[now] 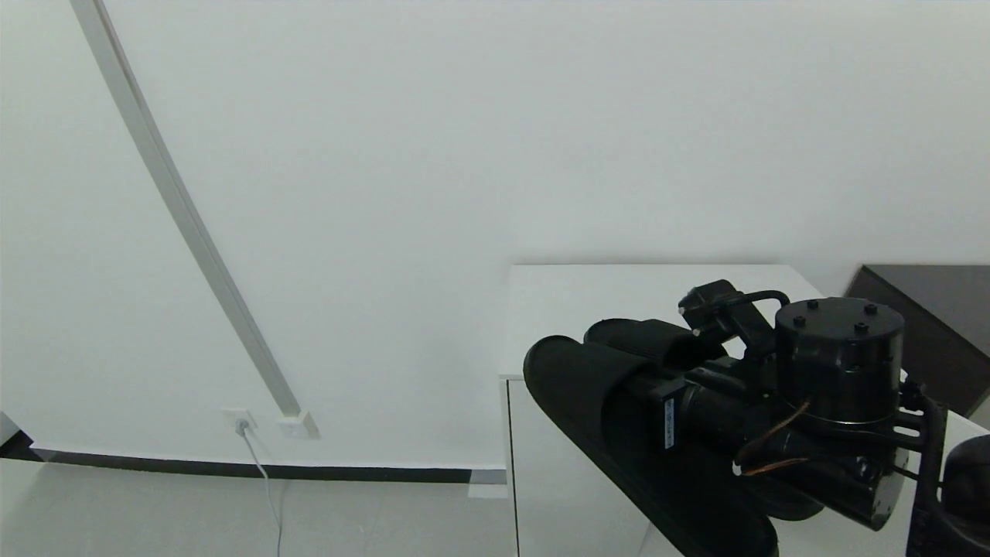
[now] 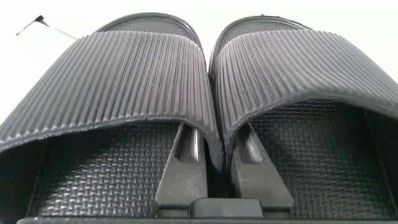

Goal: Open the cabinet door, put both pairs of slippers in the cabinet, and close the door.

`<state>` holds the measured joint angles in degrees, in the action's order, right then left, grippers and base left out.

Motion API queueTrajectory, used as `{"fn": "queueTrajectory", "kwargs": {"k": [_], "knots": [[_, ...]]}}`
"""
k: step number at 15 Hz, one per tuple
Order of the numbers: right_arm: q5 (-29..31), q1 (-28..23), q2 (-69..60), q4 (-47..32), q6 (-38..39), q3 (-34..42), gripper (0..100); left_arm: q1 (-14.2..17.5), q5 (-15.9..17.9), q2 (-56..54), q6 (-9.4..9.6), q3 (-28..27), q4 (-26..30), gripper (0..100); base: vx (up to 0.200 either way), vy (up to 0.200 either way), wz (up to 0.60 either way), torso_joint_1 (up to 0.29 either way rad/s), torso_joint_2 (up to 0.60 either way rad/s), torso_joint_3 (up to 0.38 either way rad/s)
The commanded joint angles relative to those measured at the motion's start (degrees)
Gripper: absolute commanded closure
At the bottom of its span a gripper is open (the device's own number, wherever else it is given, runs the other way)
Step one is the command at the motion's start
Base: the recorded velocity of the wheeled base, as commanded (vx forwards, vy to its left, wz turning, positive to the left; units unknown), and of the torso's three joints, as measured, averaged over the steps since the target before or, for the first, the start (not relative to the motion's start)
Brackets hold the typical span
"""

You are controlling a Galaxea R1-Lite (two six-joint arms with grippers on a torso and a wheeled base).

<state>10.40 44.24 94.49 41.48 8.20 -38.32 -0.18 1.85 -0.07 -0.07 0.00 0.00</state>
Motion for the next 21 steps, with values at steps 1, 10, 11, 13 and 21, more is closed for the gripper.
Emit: {"fn": "queueTrajectory", "kwargs": {"k": [1,10,11,13,21], "knots": [[0.06,-0.03,-0.01,0.09,-0.03,0.43,100,0.01,-0.01,0.07,-0.01,0.0,0.0,100,-0.2,0.0,0.0,-0.007,0.0,0.007],[0.15,-0.03,-0.01,0.18,-0.38,1.66,100,0.01,-0.01,0.07,-0.1,0.0,0.0,100,-0.022,0.0,0.0,0.0,0.0,0.001],[0.15,-0.03,0.08,0.18,-0.38,1.66,100,0.01,-0.01,0.07,-0.1,0.0,0.0,100,0.0,0.0,0.0,0.0,0.0,0.0],[0.24,-0.03,0.08,0.18,-0.38,1.84,100,0.01,-0.01,0.07,-0.1,0.0,0.0,100,0.0,-0.1,0.0,0.001,0.0,0.001],[0.06,-0.12,0.78,0.35,-0.38,2.72,100,0.01,-0.01,0.07,-0.19,0.0,0.0,100,0.0,-0.2,0.0,0.0,0.0,0.001]]}}
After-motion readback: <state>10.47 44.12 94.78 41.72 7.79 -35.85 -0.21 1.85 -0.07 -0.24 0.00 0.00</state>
